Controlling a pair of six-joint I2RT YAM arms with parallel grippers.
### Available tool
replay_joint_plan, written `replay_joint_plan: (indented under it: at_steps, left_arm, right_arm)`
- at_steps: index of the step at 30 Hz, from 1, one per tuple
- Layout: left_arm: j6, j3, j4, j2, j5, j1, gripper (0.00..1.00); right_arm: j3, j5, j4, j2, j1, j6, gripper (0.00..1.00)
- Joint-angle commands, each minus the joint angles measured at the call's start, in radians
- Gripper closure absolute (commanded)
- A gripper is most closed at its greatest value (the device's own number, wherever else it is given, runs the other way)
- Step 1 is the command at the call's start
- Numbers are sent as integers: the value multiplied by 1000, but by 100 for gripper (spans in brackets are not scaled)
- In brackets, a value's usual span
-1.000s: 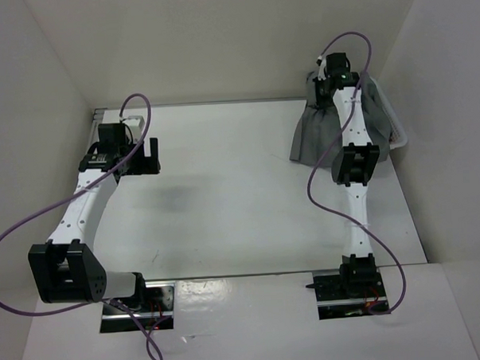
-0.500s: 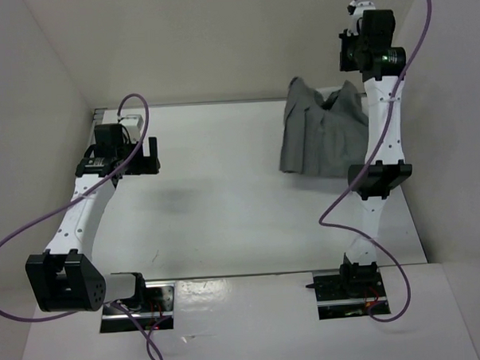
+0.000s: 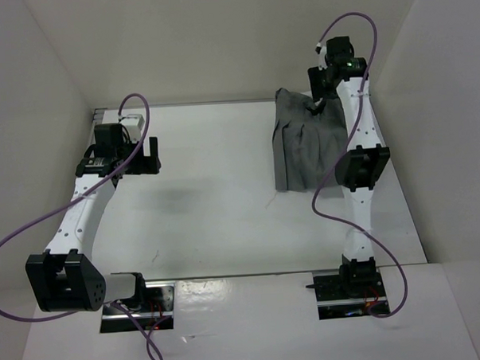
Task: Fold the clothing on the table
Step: Grab the skirt from the pile
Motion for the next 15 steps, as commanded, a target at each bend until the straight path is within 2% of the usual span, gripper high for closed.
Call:
replay_joint_plan:
  at_steps: [1, 4, 7, 12, 15]
  left_arm:
    - [11, -16, 28, -26, 24, 6, 0]
    - [11, -16, 28, -26, 24, 6, 0]
    - [20, -16, 28, -26, 33, 6, 0]
    - [20, -16, 28, -17, 42, 6, 0]
    - [20, -16, 17, -8, 42, 6, 0]
  right_arm:
    - [15, 74, -19, -41, 9, -1, 34]
    - [56, 41, -10, -53, -33, 8, 24]
    - [57, 84, 1, -62, -45, -2, 18]
    - [46, 120, -9, -35, -72, -3, 17]
    - [46, 62, -19, -9, -114, -3, 15]
